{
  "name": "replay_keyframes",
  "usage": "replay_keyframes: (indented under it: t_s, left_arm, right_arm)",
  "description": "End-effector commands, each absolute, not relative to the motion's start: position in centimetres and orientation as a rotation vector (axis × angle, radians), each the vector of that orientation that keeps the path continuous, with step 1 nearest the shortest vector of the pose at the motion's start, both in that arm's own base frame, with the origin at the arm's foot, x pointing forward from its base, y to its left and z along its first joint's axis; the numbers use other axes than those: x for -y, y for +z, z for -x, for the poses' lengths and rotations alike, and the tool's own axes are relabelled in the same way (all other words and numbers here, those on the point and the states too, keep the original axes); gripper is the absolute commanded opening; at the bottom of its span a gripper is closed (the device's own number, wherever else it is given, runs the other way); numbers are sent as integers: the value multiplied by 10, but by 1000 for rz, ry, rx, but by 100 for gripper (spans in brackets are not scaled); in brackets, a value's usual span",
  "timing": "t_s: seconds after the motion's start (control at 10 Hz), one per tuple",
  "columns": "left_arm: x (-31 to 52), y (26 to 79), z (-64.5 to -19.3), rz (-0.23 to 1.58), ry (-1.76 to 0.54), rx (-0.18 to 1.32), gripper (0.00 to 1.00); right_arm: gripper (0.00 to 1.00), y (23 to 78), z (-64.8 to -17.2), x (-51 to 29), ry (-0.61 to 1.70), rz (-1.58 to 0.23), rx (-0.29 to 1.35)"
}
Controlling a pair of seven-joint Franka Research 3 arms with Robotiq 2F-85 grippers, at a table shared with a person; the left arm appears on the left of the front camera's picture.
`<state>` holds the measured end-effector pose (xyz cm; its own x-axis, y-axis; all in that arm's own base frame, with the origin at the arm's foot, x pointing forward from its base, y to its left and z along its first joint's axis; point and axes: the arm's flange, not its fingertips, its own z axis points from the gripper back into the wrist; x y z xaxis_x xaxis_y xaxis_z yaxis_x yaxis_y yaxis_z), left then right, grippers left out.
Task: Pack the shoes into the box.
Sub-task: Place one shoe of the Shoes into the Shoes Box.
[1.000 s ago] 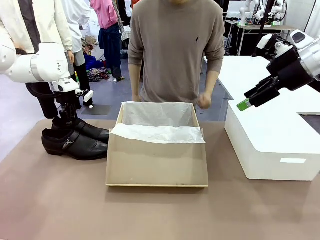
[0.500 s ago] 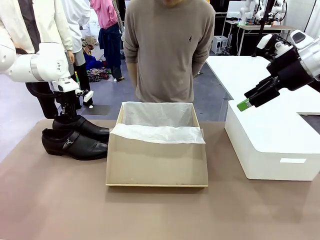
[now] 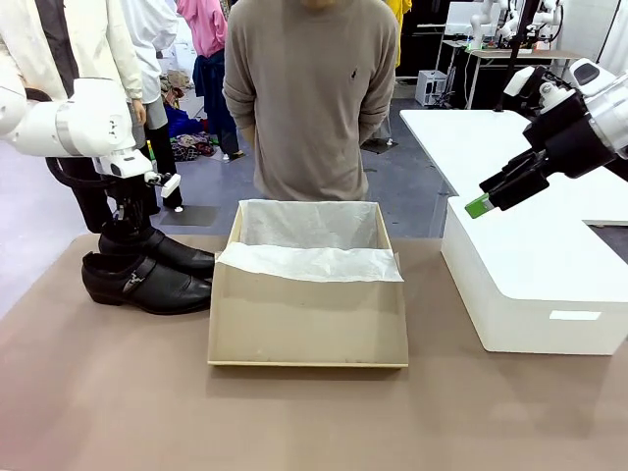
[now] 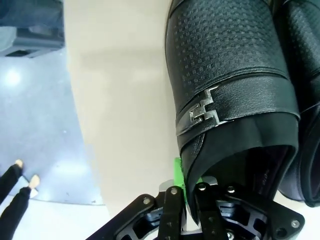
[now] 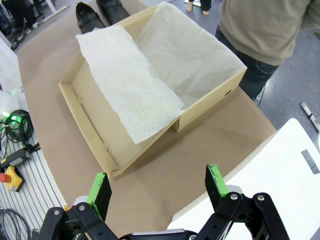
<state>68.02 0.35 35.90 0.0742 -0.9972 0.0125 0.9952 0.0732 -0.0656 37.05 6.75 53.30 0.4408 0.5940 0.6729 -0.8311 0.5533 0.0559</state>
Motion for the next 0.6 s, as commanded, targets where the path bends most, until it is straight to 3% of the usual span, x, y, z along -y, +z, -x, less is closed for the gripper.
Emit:
replay_keyframes:
  t_s: [0.0, 0.5]
  left_arm:
    - [-10, 381, -664, 21, -1450, 8, 0]
    - [-34, 439, -665, -94, -1365, 105, 0]
  right_arm:
    - [100, 533, -374, -67, 925, -434, 669]
    - [100, 533, -374, -67, 925, -434, 669]
